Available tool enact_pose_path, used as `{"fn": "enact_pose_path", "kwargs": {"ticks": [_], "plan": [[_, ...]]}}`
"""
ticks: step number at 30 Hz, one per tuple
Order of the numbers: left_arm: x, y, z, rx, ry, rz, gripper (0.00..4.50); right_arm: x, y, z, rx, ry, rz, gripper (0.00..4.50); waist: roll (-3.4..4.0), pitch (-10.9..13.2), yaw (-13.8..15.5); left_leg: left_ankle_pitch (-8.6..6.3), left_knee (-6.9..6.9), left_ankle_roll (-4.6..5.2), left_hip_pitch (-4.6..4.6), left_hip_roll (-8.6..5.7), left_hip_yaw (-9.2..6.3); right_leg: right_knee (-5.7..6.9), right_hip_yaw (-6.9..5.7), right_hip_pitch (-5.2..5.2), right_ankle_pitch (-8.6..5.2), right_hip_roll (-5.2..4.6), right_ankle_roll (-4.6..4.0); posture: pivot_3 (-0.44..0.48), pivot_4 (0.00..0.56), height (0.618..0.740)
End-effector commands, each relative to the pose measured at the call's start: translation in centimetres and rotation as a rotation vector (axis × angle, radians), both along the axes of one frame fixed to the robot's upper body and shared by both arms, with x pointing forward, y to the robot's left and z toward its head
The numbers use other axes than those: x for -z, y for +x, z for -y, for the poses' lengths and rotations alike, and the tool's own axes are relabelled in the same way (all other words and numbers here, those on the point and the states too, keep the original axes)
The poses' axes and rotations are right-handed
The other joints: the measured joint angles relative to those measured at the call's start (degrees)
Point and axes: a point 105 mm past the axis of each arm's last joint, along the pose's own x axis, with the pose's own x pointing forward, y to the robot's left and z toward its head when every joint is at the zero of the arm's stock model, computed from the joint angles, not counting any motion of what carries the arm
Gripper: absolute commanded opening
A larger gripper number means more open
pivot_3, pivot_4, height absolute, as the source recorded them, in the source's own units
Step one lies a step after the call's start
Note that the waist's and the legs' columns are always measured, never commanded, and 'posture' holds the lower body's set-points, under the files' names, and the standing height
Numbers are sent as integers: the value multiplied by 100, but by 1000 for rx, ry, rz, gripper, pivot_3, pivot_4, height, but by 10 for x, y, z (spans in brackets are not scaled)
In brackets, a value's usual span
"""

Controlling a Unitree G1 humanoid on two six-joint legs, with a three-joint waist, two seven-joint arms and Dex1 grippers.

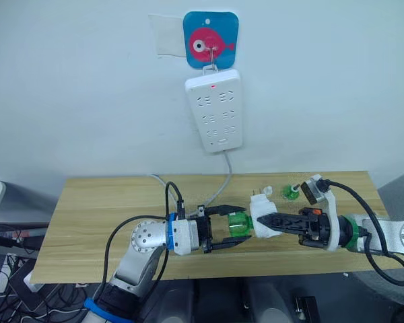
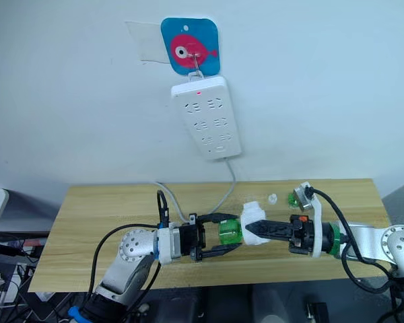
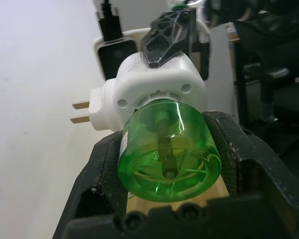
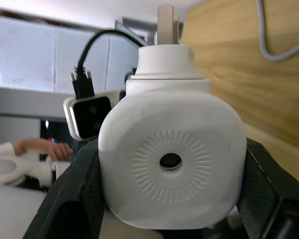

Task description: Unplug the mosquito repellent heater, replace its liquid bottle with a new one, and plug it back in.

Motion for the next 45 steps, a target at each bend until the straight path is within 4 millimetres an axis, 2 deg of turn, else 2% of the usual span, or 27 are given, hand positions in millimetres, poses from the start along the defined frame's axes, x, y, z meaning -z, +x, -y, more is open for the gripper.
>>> {"fn": "enact_pose_path", "kwargs": {"ticks": [1, 10, 14, 15, 32, 45], "plan": [[-4, -9, 12, 53, -17, 22, 2283, -14, -11, -13, -90, 74, 30, 2973, 0, 0, 1, 0, 0, 0, -1, 0, 0, 0, 0, 0, 0, -1, 0, -86, 281, 740], [-4, -8, 10, 48, -11, 15, 2283, -14, -16, -6, -132, 75, 5, 2973, -1, 0, 2, 0, 0, 0, -1, 0, -2, -1, -1, 0, 0, -1, 0, -83, 292, 740], [-3, -8, 9, 42, -8, 7, 2283, -14, -20, -3, -158, 72, -9, 4387, -2, 2, 2, 0, 0, 0, -1, 0, -2, -2, -1, 1, 0, -1, 0, -83, 296, 740], [-3, -8, 8, 39, -8, 5, 2283, -14, -20, -3, -161, 72, -11, 4477, -1, 3, 2, 0, 0, 0, -1, 0, -1, -2, 0, 1, 0, -1, 0, -83, 296, 740], [-6, -2, 7, -13, -29, -25, 2283, -9, -26, -10, -184, 82, -35, 4477, -3, 9, 5, 0, 0, 0, -1, 0, -3, -3, -1, 1, 0, -2, 0, -69, 304, 740], [-6, 0, 6, -33, -33, -29, 2283, -6, -47, -11, -234, 76, -55, 4477, -3, 10, 14, 0, -1, 0, -2, 0, -5, -5, -2, 0, 0, -3, 0, -67, 295, 740]]}}
